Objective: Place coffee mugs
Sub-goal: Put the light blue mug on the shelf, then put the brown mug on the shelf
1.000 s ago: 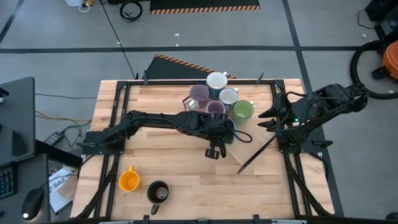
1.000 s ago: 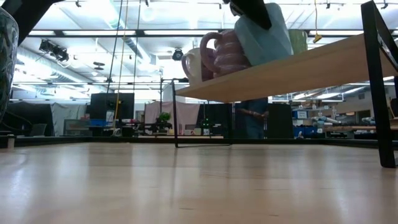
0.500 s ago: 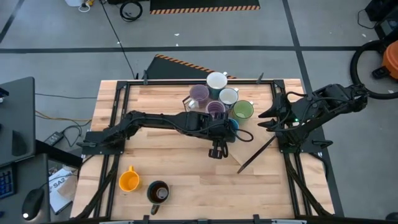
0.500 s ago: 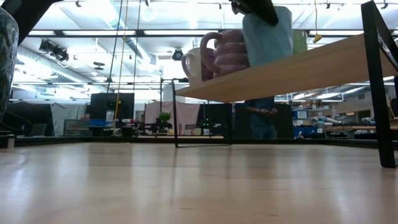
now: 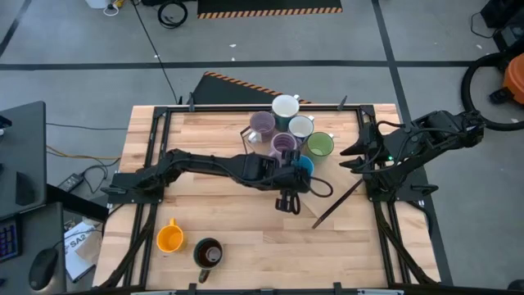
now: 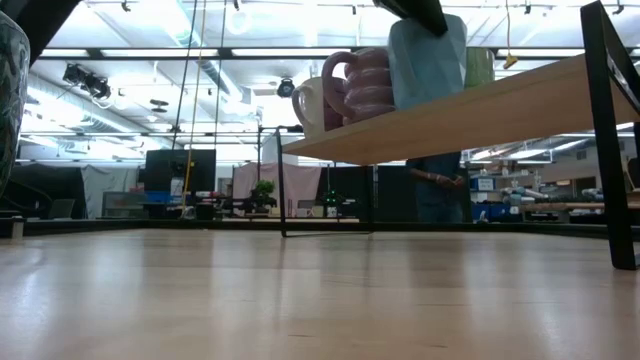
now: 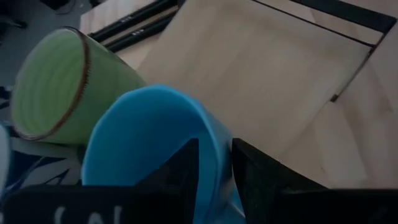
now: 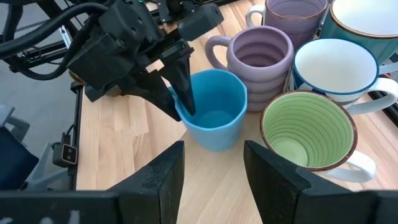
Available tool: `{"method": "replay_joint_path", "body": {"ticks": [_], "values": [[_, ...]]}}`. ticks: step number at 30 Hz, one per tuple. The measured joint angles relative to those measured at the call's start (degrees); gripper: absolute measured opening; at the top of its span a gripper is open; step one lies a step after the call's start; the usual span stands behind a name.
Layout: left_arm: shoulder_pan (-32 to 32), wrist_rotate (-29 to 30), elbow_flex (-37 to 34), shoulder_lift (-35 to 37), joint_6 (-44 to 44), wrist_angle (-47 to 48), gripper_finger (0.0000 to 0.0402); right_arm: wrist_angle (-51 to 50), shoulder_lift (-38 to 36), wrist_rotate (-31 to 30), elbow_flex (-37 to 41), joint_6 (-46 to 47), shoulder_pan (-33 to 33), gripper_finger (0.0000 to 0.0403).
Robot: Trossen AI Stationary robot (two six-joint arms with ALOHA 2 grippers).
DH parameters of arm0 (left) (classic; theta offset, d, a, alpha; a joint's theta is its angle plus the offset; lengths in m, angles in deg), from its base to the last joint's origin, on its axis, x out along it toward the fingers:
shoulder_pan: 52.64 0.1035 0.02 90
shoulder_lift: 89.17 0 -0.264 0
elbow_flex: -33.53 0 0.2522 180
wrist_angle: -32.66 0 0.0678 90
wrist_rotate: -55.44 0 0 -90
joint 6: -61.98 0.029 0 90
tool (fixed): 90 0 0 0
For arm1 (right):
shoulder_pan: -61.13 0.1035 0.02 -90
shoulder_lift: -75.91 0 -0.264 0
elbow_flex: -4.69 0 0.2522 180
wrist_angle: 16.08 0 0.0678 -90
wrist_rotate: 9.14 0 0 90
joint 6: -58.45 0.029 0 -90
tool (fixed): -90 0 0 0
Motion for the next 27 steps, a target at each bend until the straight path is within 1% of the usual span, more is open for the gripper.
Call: {"method": "replay_joint_path", "body": {"ticks": [3, 10, 13, 16, 19, 20, 21, 24, 27], "values": [[-0.26, 1.77, 0.00, 0.00, -0.02, -0.76, 0.0103, 0.00, 0.01, 0.02, 0.00, 0.00, 0.00, 0.0172], [-0.82, 2.45, 0.00, 0.15, -0.02, -1.64, 0.0102, 0.00, 0.02, 0.40, 0.00, 0.18, 0.00, 0.0172], [-1.20, 3.87, 0.05, 0.66, 0.03, -1.78, 0.0102, -0.02, 0.02, 0.74, 0.00, 0.17, 0.00, 0.0172], [-1.41, 5.47, 0.24, 1.75, 0.02, -1.64, 0.0102, -0.03, 0.00, 0.74, 0.00, 0.12, 0.00, 0.0172], [-1.59, 5.18, 0.35, 3.75, -1.63, -2.17, 0.0102, -0.04, 0.00, 0.62, 0.00, -0.39, 0.00, 0.0172], [-1.69, 4.19, 0.33, 4.54, -2.68, -1.76, 0.0102, -0.08, -0.01, 0.39, 0.00, -0.62, 0.00, 0.0172], [-1.80, 1.98, 0.35, 5.29, -4.20, -1.75, 0.0102, -0.15, -0.03, 0.23, 0.00, -0.92, 0.00, 0.0172], [-2.09, -7.32, 0.40, 7.71, -10.19, -0.24, 0.0101, -0.15, -0.04, -0.41, 0.00, -1.42, 0.00, 0.0172], [-3.04, -16.29, 0.39, 9.18, -16.94, 3.22, 0.0095, -0.12, -0.04, -0.93, 0.00, -1.97, 0.00, 0.0172]]}}
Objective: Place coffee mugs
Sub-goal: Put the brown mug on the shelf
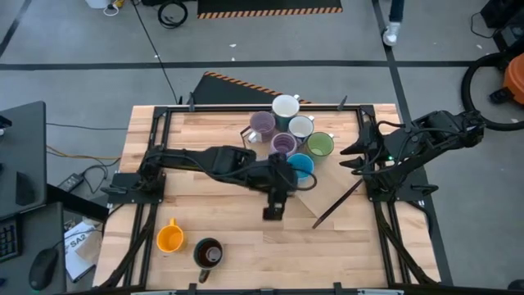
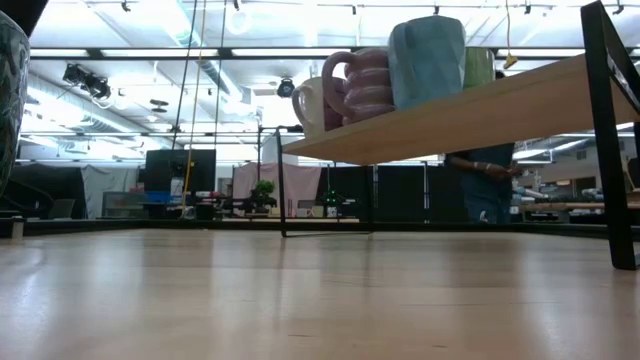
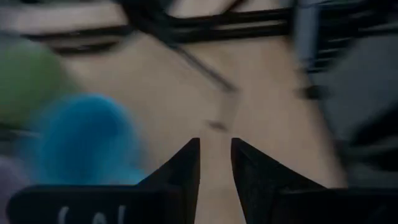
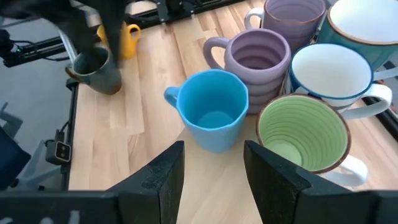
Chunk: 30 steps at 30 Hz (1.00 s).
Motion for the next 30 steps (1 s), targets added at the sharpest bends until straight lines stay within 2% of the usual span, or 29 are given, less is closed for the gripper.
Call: {"method": "replay_joint_path", "body": {"ticks": [4, 7, 13, 19, 30], "values": [[-2.20, -12.03, -0.07, 0.33, -10.93, 8.01, 0.0087, 0.45, -0.04, -1.17, 0.00, -1.11, 0.00, 0.0172], [-5.23, -16.74, -0.27, -0.18, -17.59, 14.42, 0.0084, 0.69, -0.09, -1.64, 0.00, -1.83, 0.00, 0.0172], [-13.25, -17.73, -4.00, -0.60, -26.66, 16.38, 0.0082, 2.06, -0.11, -2.24, 0.00, -2.70, 0.00, 0.0172], [-19.79, -17.66, -11.38, -0.50, -37.52, 14.83, 0.0082, 2.61, -0.11, -2.24, 0.00, -3.03, 0.00, 0.0172], [-25.88, -14.65, -20.30, -0.50, -52.08, 12.66, 0.0082, 2.65, -0.11, -0.62, 0.00, -3.03, 0.00, 0.0172]]}}
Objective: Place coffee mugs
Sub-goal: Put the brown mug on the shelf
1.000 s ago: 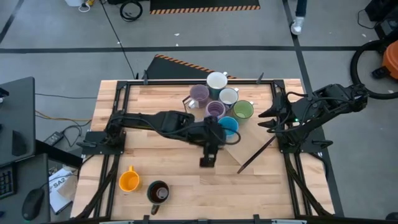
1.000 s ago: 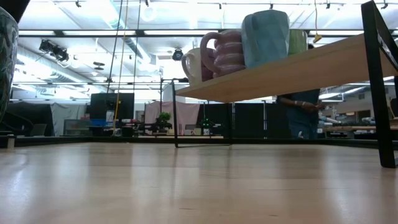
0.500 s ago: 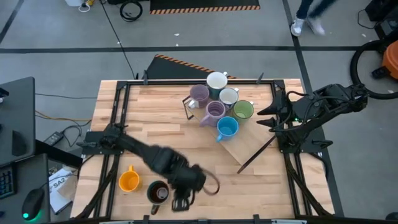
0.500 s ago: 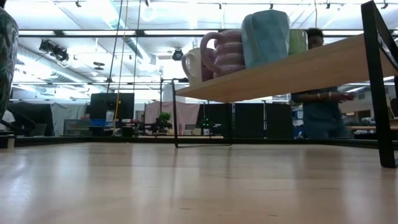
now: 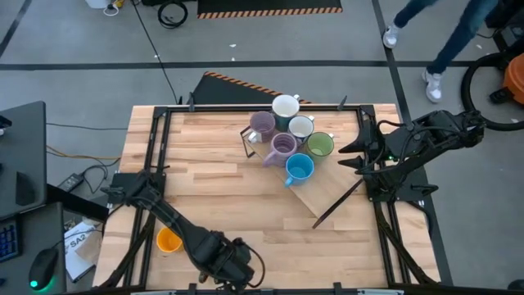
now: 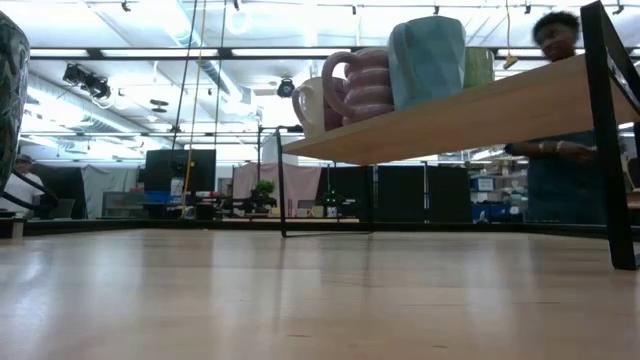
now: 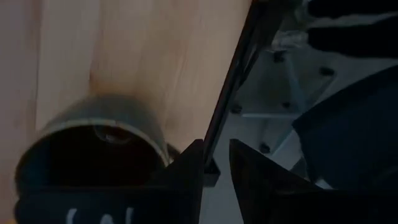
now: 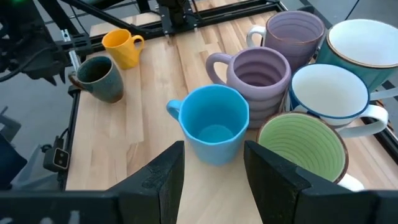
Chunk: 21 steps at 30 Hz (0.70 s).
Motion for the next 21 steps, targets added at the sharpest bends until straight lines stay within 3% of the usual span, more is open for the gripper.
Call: {"method": "replay_joint_path", "body": {"ticks": [3, 11, 14, 18, 21], "values": [[-0.84, -1.47, -0.93, 0.00, 2.44, 1.55, 0.0082, 0.00, 0.00, 0.17, 0.00, 0.02, 0.00, 0.0172], [-1.76, -3.92, 0.67, 0.00, 21.88, 11.01, 0.0082, 0.00, 0.00, 1.20, 0.00, 0.00, 0.00, 0.0172], [-3.33, -0.25, 0.67, 0.00, 30.40, 14.66, 0.0082, -0.02, 0.00, 1.20, 0.00, 0.48, 0.02, 0.0172], [-5.60, 9.42, 0.61, 0.00, 36.33, 17.54, 0.0083, -0.11, 0.00, 1.20, 0.00, 1.91, 0.02, 0.0172], [-7.12, 10.52, -1.21, 0.07, 36.86, 16.98, 0.0094, -0.15, 0.00, 1.19, 0.00, 2.68, 0.00, 0.0172]]}}
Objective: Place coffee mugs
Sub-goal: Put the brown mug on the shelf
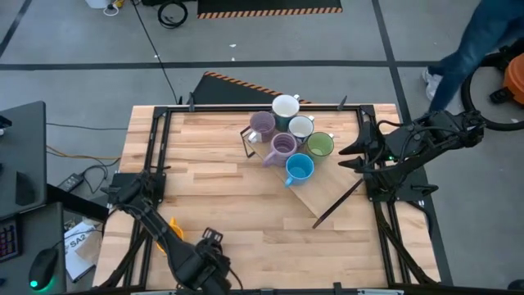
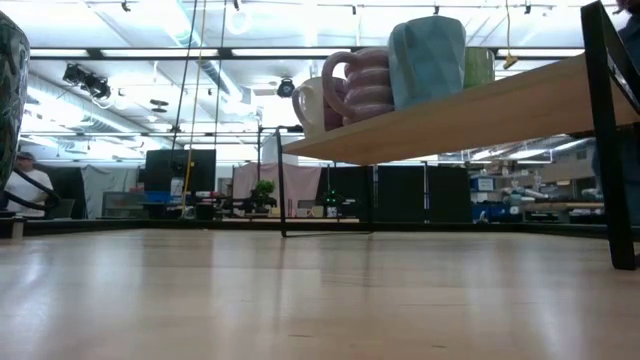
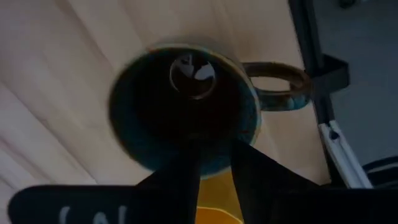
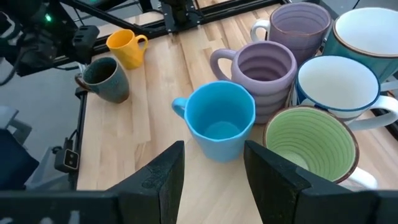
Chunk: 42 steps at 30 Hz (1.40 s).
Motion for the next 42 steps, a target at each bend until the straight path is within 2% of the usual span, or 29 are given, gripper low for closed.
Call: {"method": "replay_joint_path", "body": {"ticks": [8, 13, 25, 32, 42], "values": [[-3.41, -2.09, -2.25, 1.05, 1.96, -0.64, 0.0138, -0.03, 0.00, -0.02, 0.00, 2.48, 0.00, 0.0172], [-4.35, 0.32, -2.89, 4.43, 0.36, -6.51, 0.0133, -0.01, 0.01, -0.37, 0.00, 2.25, 0.00, 0.0172], [-3.87, 1.40, -12.28, 4.92, 5.53, -11.71, 0.0130, 0.50, 0.84, -1.21, 0.00, 1.40, 0.00, 0.0172], [-3.89, 1.22, -15.13, 4.92, 5.79, -18.21, 0.0130, 0.65, 1.14, -1.12, 0.00, 2.66, 0.00, 0.0172], [1.99, 1.27, -15.39, 4.89, -4.45, -24.53, 0.0111, 1.30, 1.84, -1.08, 0.01, 2.74, 0.00, 0.0172]]}}
